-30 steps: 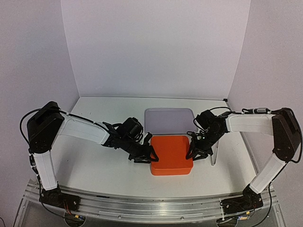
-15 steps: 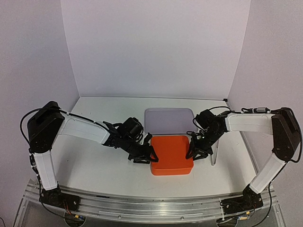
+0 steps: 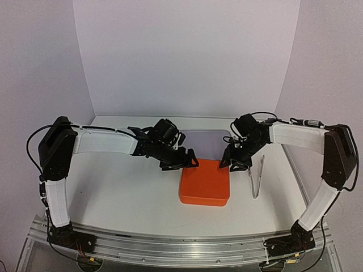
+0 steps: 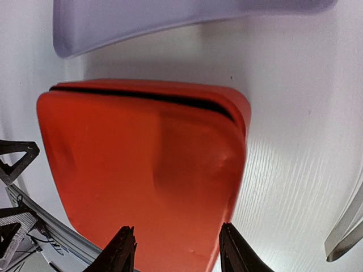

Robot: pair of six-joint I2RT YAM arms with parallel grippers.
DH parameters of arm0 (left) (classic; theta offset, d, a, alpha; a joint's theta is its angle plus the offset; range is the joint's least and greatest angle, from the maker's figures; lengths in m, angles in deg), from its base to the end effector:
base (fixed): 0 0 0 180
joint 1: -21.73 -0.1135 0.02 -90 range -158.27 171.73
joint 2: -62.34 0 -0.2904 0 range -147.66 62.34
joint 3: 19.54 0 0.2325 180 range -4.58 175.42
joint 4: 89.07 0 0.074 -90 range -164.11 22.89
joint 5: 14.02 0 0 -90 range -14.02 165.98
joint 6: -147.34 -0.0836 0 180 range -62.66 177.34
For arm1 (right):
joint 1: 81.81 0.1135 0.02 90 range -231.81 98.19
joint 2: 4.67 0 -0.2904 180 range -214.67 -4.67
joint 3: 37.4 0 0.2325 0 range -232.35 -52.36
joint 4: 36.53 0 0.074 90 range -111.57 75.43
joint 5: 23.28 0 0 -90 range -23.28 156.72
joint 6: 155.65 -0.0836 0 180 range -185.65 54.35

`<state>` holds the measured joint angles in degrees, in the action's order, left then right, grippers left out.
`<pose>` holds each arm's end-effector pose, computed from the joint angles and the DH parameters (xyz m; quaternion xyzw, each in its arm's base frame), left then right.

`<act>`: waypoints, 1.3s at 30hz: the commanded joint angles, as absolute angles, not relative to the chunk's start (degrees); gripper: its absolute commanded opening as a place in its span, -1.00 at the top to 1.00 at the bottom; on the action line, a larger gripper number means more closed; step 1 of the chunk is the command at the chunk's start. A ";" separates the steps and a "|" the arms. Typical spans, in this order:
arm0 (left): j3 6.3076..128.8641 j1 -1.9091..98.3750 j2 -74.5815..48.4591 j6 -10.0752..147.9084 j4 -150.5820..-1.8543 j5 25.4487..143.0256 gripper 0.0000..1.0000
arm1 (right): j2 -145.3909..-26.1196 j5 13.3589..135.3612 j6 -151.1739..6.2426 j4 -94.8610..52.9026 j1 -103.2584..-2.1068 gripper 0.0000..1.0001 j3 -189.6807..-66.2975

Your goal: Pack the cookies

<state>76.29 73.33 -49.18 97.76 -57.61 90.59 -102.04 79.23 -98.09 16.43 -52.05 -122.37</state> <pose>0.2665 -0.3702 0.2072 0.1362 0.9144 -0.3429 0.1665 0.2942 0.1891 0.2101 -0.0005 0.9714 0.2007 0.1266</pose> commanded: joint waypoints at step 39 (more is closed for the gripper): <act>68.43 65.27 -64.54 108.08 -68.13 99.61 0.33 | -117.46 87.79 -101.98 9.37 -59.71 0.32 -116.75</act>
